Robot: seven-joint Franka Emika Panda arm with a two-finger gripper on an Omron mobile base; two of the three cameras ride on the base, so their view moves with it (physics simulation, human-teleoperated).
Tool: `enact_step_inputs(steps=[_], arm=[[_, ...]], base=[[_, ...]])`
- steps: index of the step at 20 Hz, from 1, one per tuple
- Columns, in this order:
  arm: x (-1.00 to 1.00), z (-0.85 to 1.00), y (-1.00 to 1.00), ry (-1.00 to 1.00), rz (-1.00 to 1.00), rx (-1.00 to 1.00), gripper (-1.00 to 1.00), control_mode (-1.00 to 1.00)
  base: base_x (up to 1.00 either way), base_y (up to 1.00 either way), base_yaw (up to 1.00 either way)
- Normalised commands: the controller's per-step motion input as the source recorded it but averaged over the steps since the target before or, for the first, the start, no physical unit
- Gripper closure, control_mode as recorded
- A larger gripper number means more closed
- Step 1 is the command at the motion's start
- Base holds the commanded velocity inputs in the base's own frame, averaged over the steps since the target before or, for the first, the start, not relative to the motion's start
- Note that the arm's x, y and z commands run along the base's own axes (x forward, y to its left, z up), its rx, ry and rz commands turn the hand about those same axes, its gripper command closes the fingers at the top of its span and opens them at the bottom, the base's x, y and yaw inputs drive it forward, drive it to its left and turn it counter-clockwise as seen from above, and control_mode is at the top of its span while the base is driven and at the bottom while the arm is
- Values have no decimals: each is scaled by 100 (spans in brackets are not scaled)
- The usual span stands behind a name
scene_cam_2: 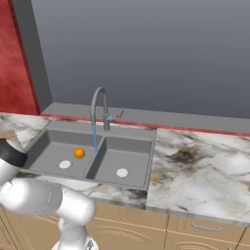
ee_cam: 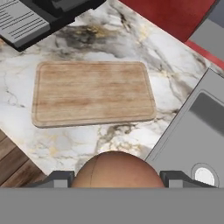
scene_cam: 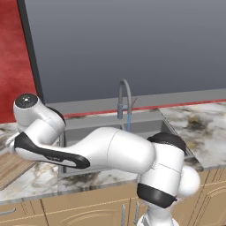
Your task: Pick the peach, orange from the sink and place them on the cutting board to airdry. Then turn off the sink faucet.
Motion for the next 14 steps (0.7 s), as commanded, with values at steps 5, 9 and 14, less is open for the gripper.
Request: enact_step_inputs(steps=[5,9,14], arm=[[12,0,16,-1,0,0,100,-100],[13,-2,10,0,0,1,100,-100],[13,-17,8,0,0,1,100,-100]], base=[[0,0,0],[0,0,0],[0,0,0]])
